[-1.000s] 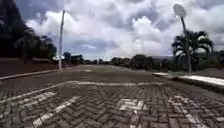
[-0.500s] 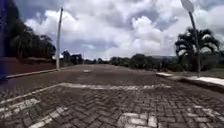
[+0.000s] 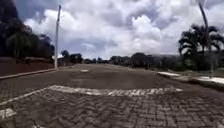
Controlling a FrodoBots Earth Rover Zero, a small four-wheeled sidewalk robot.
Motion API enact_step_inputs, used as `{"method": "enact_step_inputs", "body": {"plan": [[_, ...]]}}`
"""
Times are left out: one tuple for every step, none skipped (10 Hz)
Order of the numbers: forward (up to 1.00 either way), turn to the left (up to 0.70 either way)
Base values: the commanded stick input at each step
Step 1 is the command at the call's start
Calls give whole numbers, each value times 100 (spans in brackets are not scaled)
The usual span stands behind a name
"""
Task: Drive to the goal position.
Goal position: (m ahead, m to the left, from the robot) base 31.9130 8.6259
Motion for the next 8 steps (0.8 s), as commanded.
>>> {"method": "enact_step_inputs", "body": {"plan": [[100,0],[100,0],[100,0],[100,0],[100,0],[100,0],[100,0],[100,0]]}}
